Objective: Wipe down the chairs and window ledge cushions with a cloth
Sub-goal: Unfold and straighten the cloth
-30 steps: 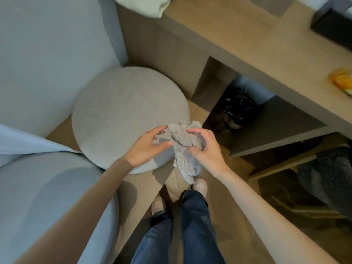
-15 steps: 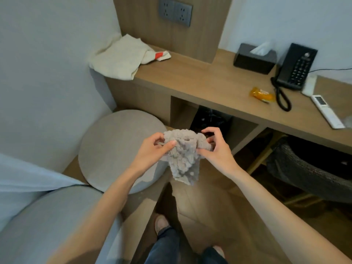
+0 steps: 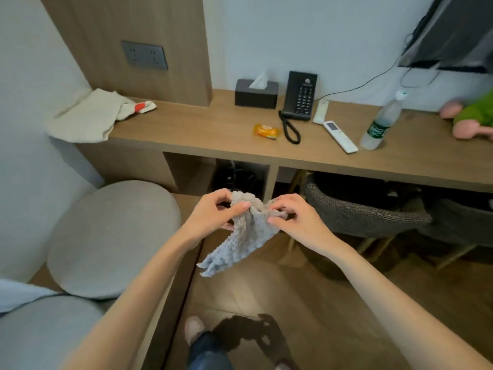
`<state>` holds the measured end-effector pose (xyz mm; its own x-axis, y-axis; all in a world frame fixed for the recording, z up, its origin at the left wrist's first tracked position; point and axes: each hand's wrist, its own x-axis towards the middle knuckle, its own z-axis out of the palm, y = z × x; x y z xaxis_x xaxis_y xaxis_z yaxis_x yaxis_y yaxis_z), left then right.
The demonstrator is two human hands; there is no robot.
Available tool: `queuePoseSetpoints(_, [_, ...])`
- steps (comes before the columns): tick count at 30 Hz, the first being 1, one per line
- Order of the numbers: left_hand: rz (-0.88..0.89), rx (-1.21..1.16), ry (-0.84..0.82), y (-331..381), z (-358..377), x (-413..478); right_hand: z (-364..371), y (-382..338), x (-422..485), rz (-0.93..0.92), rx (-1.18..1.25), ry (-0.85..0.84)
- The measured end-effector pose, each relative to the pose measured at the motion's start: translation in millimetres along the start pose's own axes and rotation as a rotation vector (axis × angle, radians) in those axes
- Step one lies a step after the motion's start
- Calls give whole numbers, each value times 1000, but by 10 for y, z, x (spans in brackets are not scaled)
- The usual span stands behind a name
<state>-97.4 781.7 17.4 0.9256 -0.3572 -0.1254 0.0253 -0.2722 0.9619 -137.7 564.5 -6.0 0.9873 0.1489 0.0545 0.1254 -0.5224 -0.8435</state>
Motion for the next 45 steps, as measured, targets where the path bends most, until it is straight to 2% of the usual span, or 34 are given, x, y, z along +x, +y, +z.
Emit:
queuePoseSetpoints(4, [-1,-9,-77,226,736,-17,-560,241,-543,13,-87,130])
queuePoseSetpoints(7, [-64,-64,-89,331,1108,57,-987,297,-832,12,-94,277])
queuePoseSetpoints(12, [-105,40,-88,506,1708,395,-1693,335,-1122,-15,-101,449])
queuePoseSetpoints(15, [-48,82,-40,678,1992,671,-2109,423,-1136,24,-73,492])
queuePoseSetpoints(18, [19,3,-64,909,2197,974,-2524,590,-1094,113,85,523])
queuePoseSetpoints(20, [54,-63,-84,1085,2350,1195,-2794,767,-1044,184,66,551])
queuePoseSetpoints(22, [100,-91,-103,1265,2543,1437,-3063,990,-982,266,-83,543])
queuePoseSetpoints(24, [171,-63,-135,1436,2748,1712,-3313,1221,-907,336,-278,488])
queuePoseSetpoints(26, [220,-46,-188,1603,2946,1982,-3552,1440,-823,404,-370,414])
queuePoseSetpoints(28, [230,-44,-240,1764,3148,2245,-3767,1645,-731,476,-309,344])
queuePoseSetpoints(31, [244,-26,-339,1974,3452,2570,-3950,1901,-584,566,-82,294])
queuePoseSetpoints(34, [281,-7,-395,2144,3712,2827,-4089,2151,-455,583,7,433])
queuePoseSetpoints(37, [300,-14,-351,2242,3977,3113,-4354,2456,-396,553,-64,620])
queuePoseSetpoints(40, [303,-16,-271,2286,4257,3393,-4753,2755,-349,516,-96,697])
queuePoseSetpoints(45, [287,-8,-108,2201,4798,3779,-5588,3299,-326,435,-202,495])
